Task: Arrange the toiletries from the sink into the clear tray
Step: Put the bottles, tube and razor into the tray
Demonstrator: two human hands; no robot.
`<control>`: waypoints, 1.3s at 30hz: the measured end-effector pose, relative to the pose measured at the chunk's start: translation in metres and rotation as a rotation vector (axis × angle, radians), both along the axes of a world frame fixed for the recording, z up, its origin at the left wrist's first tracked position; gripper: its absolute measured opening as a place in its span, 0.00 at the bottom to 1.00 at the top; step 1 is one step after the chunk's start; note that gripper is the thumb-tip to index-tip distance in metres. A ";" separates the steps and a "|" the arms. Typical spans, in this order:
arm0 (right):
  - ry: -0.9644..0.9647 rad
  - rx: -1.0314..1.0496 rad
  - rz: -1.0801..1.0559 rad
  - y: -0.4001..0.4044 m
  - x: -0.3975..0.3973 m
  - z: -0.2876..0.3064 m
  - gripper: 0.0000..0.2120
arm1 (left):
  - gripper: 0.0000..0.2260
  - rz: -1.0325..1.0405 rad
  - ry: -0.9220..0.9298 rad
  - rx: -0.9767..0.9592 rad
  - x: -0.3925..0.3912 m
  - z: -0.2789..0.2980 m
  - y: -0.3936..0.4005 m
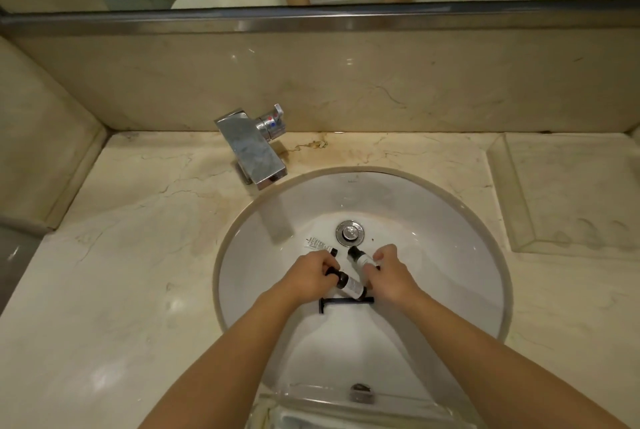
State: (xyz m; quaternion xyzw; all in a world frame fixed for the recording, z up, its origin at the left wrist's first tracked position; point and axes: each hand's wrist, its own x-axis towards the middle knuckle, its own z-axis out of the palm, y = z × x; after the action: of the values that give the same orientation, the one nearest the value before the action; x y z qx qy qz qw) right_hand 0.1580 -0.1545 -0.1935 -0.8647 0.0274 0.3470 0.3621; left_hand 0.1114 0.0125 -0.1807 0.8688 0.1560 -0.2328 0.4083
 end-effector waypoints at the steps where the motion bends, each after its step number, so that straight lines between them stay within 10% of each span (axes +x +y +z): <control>1: 0.110 0.129 -0.118 0.000 -0.001 0.003 0.12 | 0.08 0.062 0.004 -0.049 0.000 0.002 0.002; 10: 0.588 0.622 -0.314 -0.005 -0.037 0.068 0.09 | 0.05 0.570 0.115 -0.644 -0.022 0.062 -0.005; 16: 0.507 0.758 -0.303 -0.005 -0.056 0.101 0.05 | 0.06 0.679 0.233 -0.949 -0.043 0.098 -0.020; 27: 0.446 0.835 -0.190 -0.034 -0.105 0.149 0.05 | 0.15 0.433 0.445 -0.933 -0.105 0.145 -0.013; 39: 0.448 0.791 -0.170 -0.071 -0.148 0.166 0.09 | 0.13 0.242 0.142 -0.692 -0.165 0.169 -0.006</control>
State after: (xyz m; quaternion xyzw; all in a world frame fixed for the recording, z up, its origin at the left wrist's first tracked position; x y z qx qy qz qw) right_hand 0.0097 -0.2257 -0.0275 -0.5583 0.0415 0.4782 0.6767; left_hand -0.0536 0.0068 -0.0121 0.6364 0.1976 -0.2814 0.6905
